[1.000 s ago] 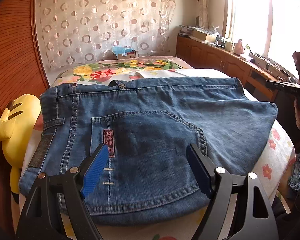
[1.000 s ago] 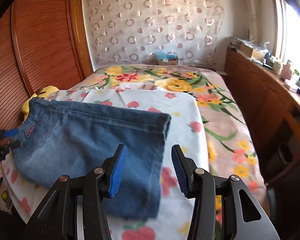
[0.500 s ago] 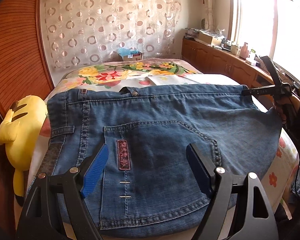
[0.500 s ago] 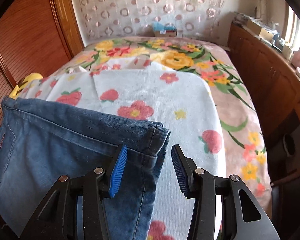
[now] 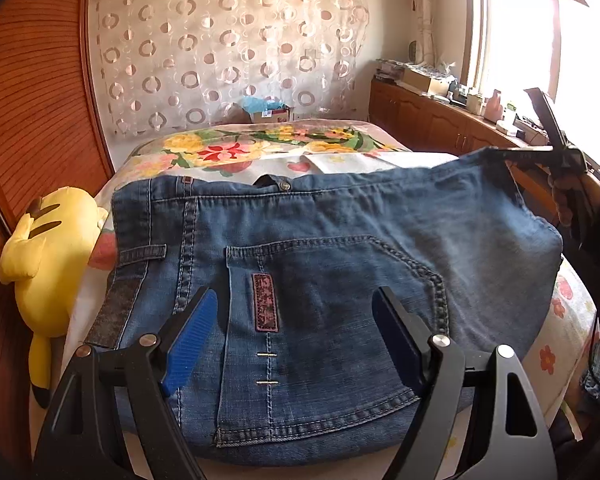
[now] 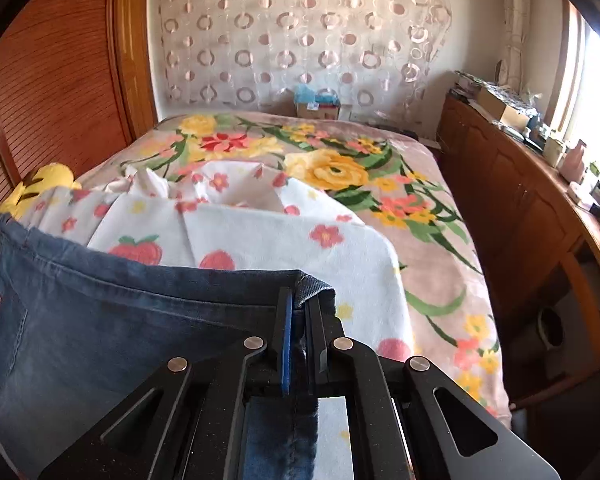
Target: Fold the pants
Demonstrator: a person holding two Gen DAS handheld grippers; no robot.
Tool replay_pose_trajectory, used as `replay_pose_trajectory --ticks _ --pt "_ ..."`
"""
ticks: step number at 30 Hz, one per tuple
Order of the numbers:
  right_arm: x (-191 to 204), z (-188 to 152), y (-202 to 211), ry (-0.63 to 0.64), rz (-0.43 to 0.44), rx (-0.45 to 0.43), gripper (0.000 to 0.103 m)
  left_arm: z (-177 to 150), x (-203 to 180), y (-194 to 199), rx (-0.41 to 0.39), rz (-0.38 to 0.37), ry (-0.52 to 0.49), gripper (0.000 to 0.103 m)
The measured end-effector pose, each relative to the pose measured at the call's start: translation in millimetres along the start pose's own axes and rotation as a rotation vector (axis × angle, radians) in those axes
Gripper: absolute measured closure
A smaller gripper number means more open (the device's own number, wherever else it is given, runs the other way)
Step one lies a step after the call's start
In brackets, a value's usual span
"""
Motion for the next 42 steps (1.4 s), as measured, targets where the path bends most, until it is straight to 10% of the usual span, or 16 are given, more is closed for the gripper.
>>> replay_pose_trajectory --ticks 11,42 --pt "-1 -49 63 -0.022 0.078 -0.048 0.059 5 -14 4 -0.01 -0.018 0.0 0.022" --pt "-33 -156 139 -0.267 0.152 -0.034 0.056 -6 -82 -33 0.099 -0.146 -0.023 0.022"
Point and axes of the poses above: each gripper's, at about its wrist camera, not at the fingertips, and y roughly against the way its jaws point, x to its left, z to its top, the point moved 1 cm from there along -y, roughly the way its jaws point, and after that the axes turned 12 degrees about -y, right-handed, at the moved point
